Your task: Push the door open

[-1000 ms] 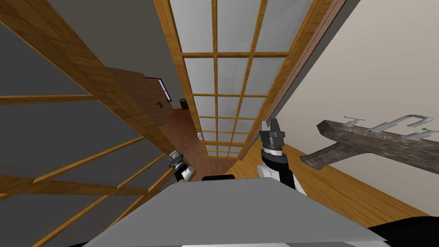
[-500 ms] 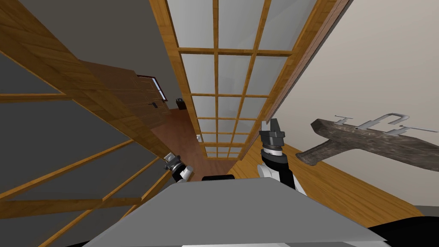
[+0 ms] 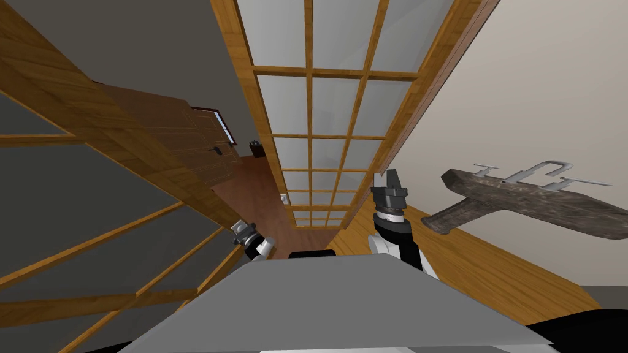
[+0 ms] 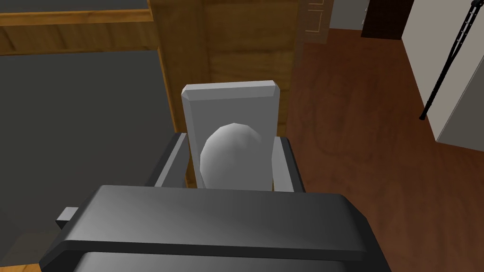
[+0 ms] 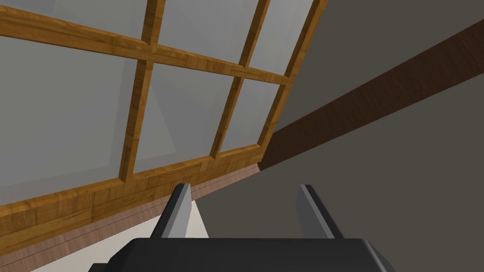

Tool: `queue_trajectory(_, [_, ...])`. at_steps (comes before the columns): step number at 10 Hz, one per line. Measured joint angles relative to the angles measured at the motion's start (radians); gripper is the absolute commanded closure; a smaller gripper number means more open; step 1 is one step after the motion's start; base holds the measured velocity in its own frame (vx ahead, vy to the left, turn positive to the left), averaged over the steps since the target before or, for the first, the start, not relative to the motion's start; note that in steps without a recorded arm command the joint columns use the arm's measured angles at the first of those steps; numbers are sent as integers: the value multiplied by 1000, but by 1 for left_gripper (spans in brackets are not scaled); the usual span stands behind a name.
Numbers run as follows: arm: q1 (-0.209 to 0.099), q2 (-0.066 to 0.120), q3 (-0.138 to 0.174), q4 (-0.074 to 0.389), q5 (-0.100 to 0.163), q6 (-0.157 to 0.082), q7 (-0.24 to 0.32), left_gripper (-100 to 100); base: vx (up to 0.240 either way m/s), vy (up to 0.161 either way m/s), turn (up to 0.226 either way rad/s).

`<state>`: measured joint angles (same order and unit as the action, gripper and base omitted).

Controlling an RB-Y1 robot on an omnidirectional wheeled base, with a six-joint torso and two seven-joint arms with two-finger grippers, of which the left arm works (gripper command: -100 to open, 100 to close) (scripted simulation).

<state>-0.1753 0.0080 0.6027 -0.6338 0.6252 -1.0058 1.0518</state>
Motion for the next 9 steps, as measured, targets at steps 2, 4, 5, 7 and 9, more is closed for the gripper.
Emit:
queue_trajectory(2, [-28,9,39,61,-1,-31,10,100,52,57,-89])
queue_trajectory(4, [-8,-15,58,2,0,-14,-10,100,27,21,-33])
queue_trajectory(5, [-8,-18,75,-5,0,-10,-17,100,48,56,-130])
queue_trajectory(7, [-8,-29,123,-8,1,-17,-20,100,64,80,-112])
queue_trajectory(9, [-11,-41,162,-28,3,-12,-35,100,32,40,-11])
